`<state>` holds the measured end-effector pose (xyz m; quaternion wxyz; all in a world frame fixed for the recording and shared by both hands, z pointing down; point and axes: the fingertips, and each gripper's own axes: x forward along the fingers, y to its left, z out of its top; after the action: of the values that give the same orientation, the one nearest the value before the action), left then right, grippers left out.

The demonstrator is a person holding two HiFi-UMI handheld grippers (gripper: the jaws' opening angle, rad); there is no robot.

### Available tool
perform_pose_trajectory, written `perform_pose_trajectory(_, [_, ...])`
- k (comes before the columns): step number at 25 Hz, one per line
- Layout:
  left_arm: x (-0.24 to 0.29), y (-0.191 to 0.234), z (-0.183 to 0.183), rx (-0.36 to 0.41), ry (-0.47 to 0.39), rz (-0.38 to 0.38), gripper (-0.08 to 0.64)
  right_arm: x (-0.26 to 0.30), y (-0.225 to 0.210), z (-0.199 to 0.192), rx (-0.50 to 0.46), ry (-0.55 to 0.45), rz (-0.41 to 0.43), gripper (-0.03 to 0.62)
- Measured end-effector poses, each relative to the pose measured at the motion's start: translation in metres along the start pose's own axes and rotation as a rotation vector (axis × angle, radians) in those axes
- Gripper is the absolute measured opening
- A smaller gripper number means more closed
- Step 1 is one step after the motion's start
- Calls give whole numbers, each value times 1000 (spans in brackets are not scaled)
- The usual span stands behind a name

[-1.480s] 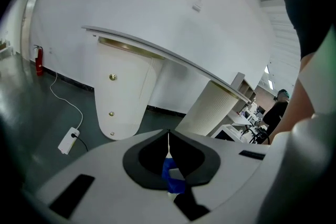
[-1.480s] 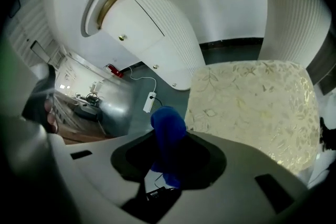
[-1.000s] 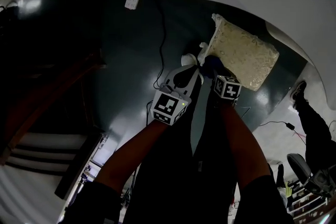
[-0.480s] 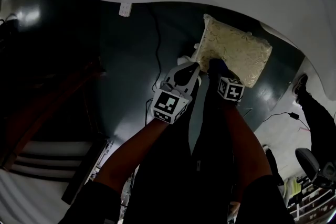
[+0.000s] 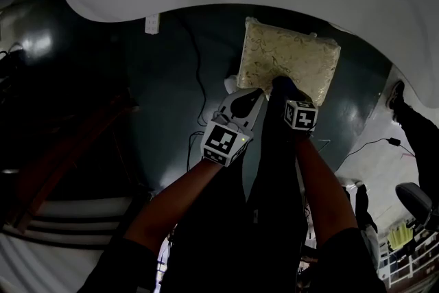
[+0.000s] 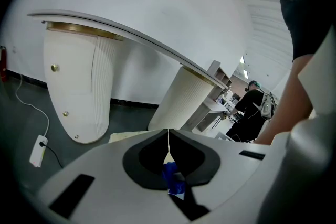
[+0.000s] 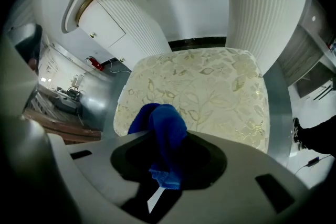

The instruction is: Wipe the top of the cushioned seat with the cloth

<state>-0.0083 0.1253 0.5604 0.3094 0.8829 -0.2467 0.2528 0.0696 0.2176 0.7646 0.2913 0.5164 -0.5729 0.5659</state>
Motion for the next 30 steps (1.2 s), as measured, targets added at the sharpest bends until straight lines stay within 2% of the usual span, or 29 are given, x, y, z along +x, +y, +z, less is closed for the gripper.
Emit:
perform_pose_trajectory(6, [24,-25,9,29,6,-51,18,-11,-31,-9,32,-4,-27,137])
perform_pose_trajectory(18, [58,-57,14,76,54,-106,18,-34,-77,-15,50,-21,-41,138])
perform_pose_trajectory(30, [83,-81,11,96,84,-133,18,-44,-108,-22,55,-33,-43,138])
